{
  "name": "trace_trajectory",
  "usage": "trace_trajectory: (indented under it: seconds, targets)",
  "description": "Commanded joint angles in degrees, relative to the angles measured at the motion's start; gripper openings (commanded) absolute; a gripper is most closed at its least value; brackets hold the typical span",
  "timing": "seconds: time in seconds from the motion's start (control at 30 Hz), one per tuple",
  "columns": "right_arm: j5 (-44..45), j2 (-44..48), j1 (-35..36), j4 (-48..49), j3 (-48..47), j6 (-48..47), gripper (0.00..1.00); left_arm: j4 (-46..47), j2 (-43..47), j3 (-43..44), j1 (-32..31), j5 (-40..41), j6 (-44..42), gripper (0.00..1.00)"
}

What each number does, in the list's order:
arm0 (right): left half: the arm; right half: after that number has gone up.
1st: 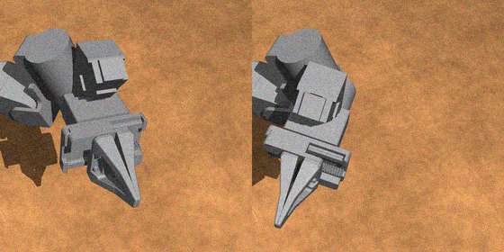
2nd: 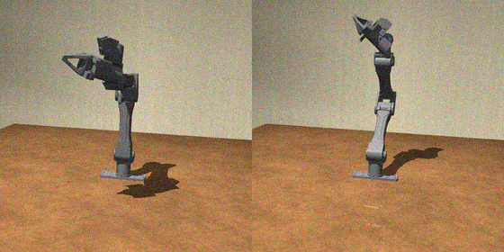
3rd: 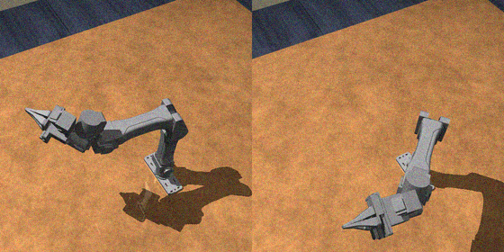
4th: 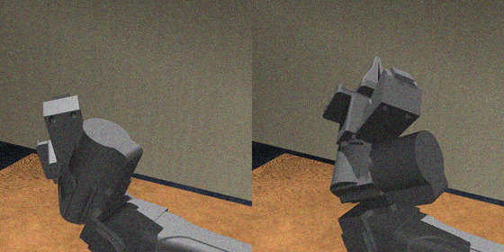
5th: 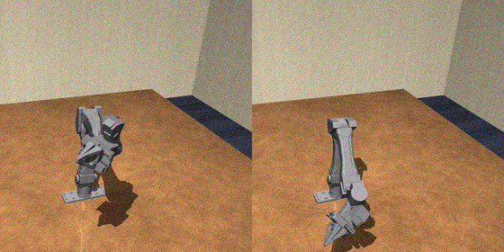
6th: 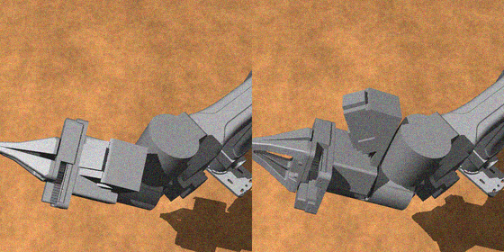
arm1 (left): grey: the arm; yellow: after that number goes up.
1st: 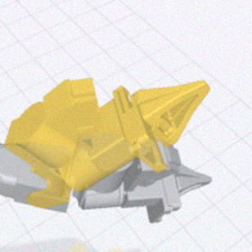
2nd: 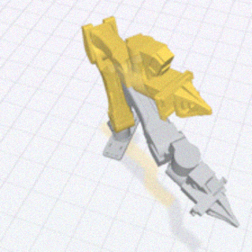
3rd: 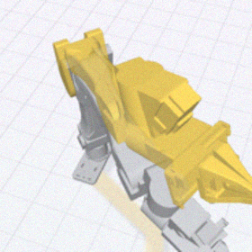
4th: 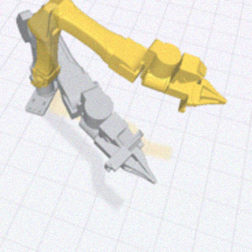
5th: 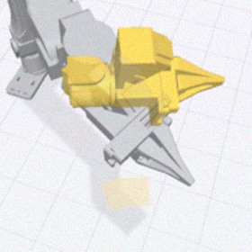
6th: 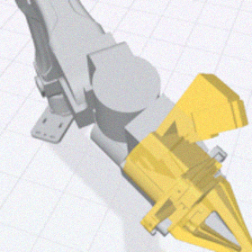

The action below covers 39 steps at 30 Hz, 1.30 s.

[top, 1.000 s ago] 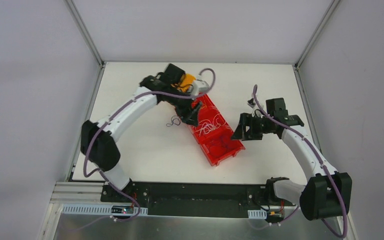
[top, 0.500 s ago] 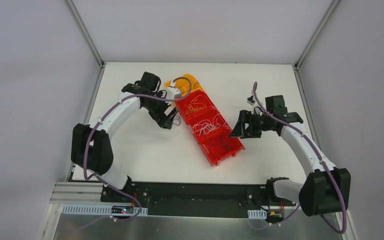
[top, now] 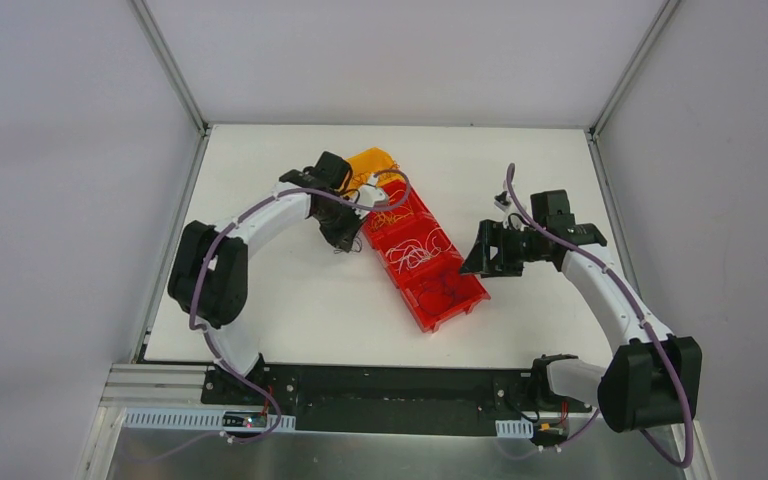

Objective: Untangle the cables

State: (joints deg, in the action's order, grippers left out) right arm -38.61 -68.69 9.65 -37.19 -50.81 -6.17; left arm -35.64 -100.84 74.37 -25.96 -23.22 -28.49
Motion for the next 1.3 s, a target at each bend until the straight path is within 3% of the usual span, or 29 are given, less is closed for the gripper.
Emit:
trace_trajectory:
  seconds: [0.0, 0.13, 0.23, 0.43, 0.67, 0.87, 0.97, 1.27]
  targets:
    - [-0.8, 2.2, -0.2, -2.6, -2.8, -1.7, 0.75, -11.5, 11.3, 5.2, 2.2, -3.4, -1.2, 0.00]
    - [-2.5, 3.1, -0.2, -2.8, -3.2, -1.1, 0.75, -21.5, 20.6, 10.9, 3.4, -8.2, -0.9, 0.00]
    - [-2.5, 2.3, -0.2, -5.1, -4.8, -2.3, 0.76, -21.9, 24.1, 17.5, 3.3, -13.1, 3.7, 0.00]
    - [-1.6, 1.6, -0.3, -10.1, -9.6, -5.6, 0.76, -21.2, 19.1, 35.8, -1.7, -19.2, 12.6, 0.00]
    - [-2.0, 1.1, -3.2, -18.3, -14.8, -11.3, 0.76, -19.7, 10.2, 45.7, -14.0, -19.9, 11.9, 0.00]
    - [-4.1, -0.3, -9.3, -21.5, -15.6, -14.9, 0.75, -19.2, 5.7, 40.7, -23.3, -16.8, 2.1, 0.00]
    - [-5.7, -1.9, -13.2, -22.7, -16.3, -16.7, 0.73, -17.3, 3.1, 37.5, -24.7, -17.0, 1.8, 0.00]
    - [-8.3, -4.2, -15.5, -21.4, -15.4, -17.1, 0.53, -7.3, -1.7, 23.3, -26.7, -13.9, 1.1, 0.00]
